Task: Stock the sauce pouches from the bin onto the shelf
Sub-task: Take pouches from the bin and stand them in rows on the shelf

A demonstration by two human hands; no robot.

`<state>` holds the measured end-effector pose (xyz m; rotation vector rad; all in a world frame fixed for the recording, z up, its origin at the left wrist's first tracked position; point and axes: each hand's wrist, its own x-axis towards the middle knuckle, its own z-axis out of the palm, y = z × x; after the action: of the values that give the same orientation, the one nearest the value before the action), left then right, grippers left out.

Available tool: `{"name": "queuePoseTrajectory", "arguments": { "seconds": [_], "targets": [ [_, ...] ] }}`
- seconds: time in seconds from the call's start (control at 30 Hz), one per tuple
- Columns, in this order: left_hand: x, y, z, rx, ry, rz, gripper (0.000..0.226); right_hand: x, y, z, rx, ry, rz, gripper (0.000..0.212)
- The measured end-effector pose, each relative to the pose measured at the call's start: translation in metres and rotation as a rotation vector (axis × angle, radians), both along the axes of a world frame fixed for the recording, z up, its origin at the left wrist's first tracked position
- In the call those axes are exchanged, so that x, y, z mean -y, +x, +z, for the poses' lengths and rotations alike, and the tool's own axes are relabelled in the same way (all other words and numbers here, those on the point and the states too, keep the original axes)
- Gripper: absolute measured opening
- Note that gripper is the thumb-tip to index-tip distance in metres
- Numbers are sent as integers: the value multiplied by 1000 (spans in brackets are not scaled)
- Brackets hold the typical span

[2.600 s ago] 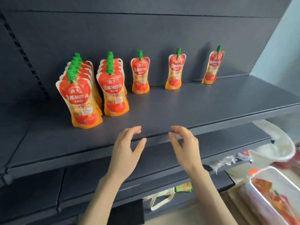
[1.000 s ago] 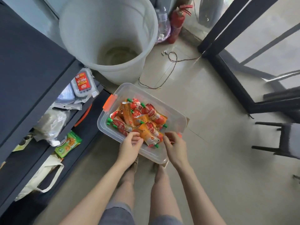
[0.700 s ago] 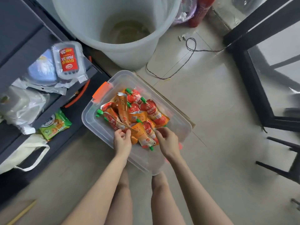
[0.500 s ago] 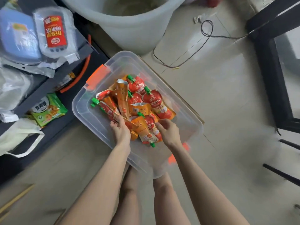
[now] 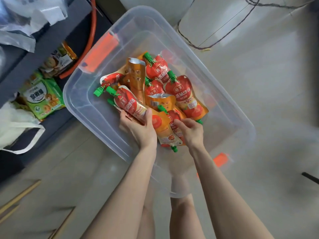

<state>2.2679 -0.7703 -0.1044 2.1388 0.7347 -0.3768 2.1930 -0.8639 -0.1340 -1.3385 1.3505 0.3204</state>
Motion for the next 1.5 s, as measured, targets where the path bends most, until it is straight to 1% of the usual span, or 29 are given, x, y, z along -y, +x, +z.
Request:
{"name": "queuePoseTrajectory", "arguments": {
  "seconds": [0.1, 0.23, 0.37, 0.47, 0.57, 0.63, 0.73, 0.8, 0.97, 1.1, 1.23, 1.3, 1.43, 1.5],
  "targets": [
    [0, 2, -4, -35, 27, -58, 86, 2, -4, 6, 27, -40, -117, 3],
    [-1, 2, -4, -131, 88, -96, 100, 6, -3, 16, 84, -61, -215, 11],
    [-2, -6, -3, -102, 101, -156, 91, 12, 5, 22, 143, -45, -194, 22],
    [1, -16, 1, -37, 160, -251, 83, 17, 8, 27, 195, -33, -159, 17],
    [5, -22, 4, 51, 230, -329, 84, 21, 10, 30, 218, -51, -160, 16],
    [5, -24, 4, 54, 167, -405, 86, 23, 10, 29, 216, -62, -176, 18],
    [4, -28, 3, 4, 63, -457, 80, 26, 10, 26, 231, -59, -202, 20],
    [5, -28, 3, 3, 59, -436, 76, 26, 12, 26, 231, -32, -209, 20],
    [8, -11, 1, -84, -8, -294, 83, 26, 17, 30, 235, 24, -140, 15],
    [0, -4, -3, -53, -49, -296, 71, 25, 20, 34, 283, 45, -120, 13],
    [0, -4, -3, -46, -175, -255, 61, 24, 23, 39, 293, 24, -80, 19],
    [-1, -2, -5, -83, -224, -223, 60, 26, 23, 42, 304, 20, -90, 18],
    [-10, 3, -5, -239, -321, -257, 60, 32, 20, 51, 318, 37, -132, 24],
    [-12, 4, 0, -287, -374, -258, 60, 31, 17, 57, 312, 53, -159, 25]
  ]
}}
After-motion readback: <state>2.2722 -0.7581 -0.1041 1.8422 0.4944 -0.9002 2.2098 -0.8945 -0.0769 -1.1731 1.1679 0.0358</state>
